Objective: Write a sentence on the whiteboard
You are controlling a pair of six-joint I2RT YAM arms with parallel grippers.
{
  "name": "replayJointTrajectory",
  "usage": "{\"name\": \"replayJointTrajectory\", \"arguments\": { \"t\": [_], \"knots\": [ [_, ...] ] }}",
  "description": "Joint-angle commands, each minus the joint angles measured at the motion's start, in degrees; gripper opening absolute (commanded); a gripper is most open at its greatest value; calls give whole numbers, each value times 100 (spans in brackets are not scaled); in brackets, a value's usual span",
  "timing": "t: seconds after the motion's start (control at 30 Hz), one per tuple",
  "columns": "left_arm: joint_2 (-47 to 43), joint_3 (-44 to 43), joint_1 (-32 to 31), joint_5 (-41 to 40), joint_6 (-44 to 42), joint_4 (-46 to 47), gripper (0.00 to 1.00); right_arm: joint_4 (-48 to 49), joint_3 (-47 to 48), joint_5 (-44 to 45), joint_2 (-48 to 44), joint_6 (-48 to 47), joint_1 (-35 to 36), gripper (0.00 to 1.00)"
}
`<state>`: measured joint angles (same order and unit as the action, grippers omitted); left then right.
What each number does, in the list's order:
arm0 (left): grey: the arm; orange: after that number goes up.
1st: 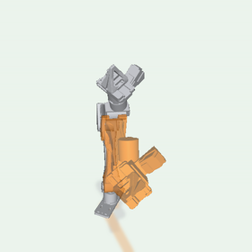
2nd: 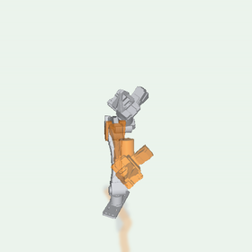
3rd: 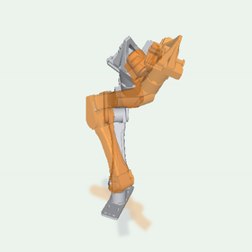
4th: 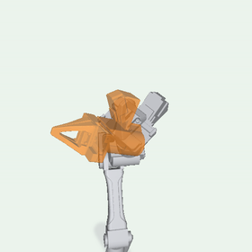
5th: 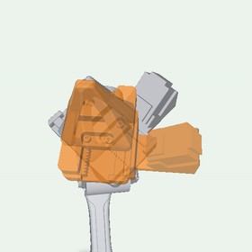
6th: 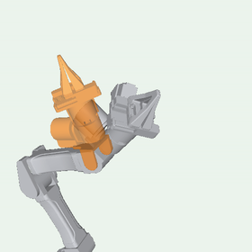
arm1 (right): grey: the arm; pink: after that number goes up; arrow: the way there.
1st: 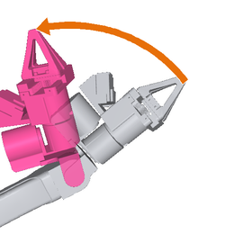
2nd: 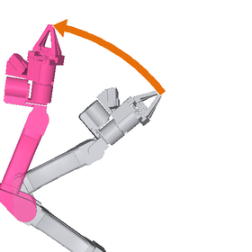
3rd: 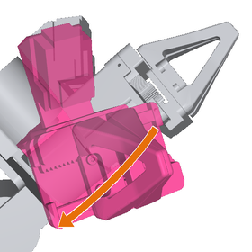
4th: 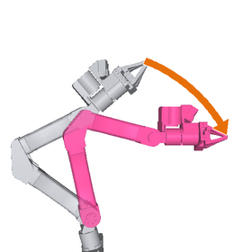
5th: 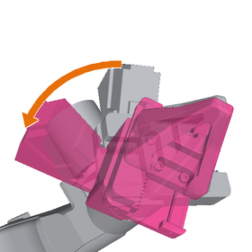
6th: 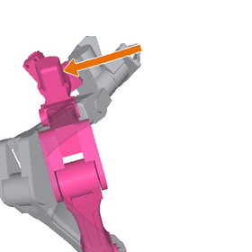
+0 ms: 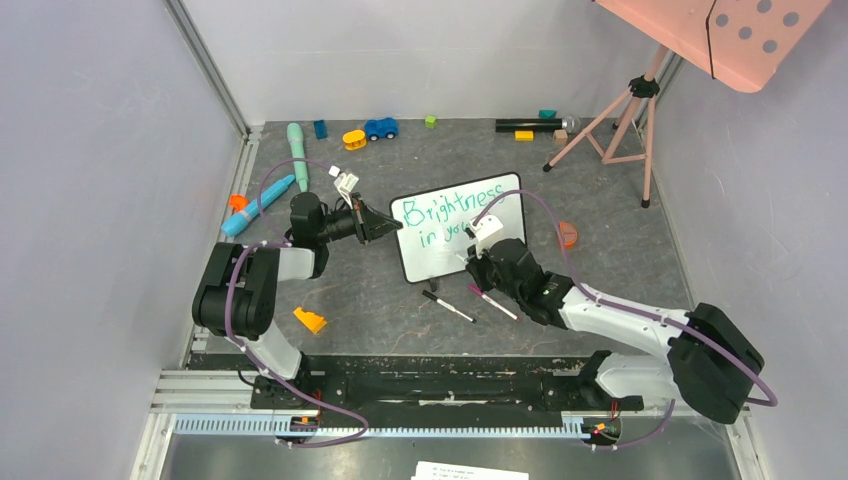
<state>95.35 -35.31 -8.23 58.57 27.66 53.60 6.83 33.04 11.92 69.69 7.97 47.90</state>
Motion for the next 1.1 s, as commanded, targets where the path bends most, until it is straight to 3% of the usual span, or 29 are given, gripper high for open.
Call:
{"name": "replayJointTrajectory", "arguments": {
  "t": [0.0,1.07],
  "knots": [
    [42,-50,-61,-16,-675,-43,2,248,300,68,92,29,36,0],
    [40,-54,-58,-20,-683,-44,2,-32,571,688,307,-109,38,0]
  ]
}}
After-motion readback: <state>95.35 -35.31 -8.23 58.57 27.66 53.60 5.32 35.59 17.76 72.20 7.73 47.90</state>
